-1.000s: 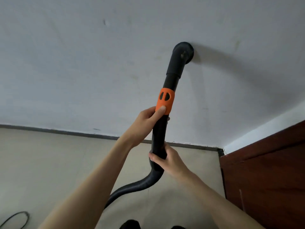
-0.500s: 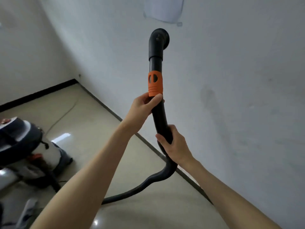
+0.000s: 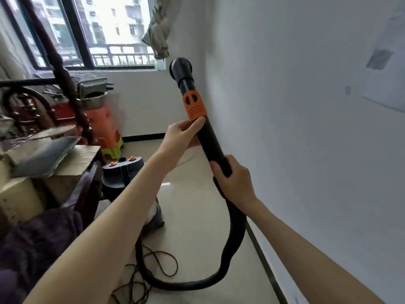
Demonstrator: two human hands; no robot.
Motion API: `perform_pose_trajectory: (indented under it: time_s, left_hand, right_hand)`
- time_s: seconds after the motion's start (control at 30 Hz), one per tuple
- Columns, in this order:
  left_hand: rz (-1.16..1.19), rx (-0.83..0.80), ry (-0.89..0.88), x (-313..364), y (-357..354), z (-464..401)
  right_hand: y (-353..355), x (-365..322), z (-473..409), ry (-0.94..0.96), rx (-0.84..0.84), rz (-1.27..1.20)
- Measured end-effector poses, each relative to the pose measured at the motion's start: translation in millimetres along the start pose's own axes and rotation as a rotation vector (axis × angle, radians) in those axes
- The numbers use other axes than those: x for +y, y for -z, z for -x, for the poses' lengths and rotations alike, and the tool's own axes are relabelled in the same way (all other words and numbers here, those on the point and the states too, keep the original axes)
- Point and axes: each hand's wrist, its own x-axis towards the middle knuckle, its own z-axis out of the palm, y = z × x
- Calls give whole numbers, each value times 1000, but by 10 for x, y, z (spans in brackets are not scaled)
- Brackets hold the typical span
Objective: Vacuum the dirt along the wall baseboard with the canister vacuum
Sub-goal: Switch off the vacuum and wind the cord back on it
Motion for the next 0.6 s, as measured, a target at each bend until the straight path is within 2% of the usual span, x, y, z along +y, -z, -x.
perform_pose_trajectory:
  time_s: [0.1,0.23,0.37,0.47,0.6]
  left_hand:
    - [-233,80,-59,-45,196,-390]
    - [-805,169,-154,-158,484,-788]
    - [-1218,257,-212,-175,833,-1019]
    - [-1383,325,-184,-202,1042,-1188]
    - [-1516,325,-63,-366,1355,-1455]
  right_hand:
    - [-49,75,-604,46,-50,-18]
    - [-117,126,-1422,71,-76,-92]
    - [-266,69,-2085,72,-89,-196]
    - [-443,45,-2514,35,-121,-309]
    - [-784,90,-3024,-74,-192,-522]
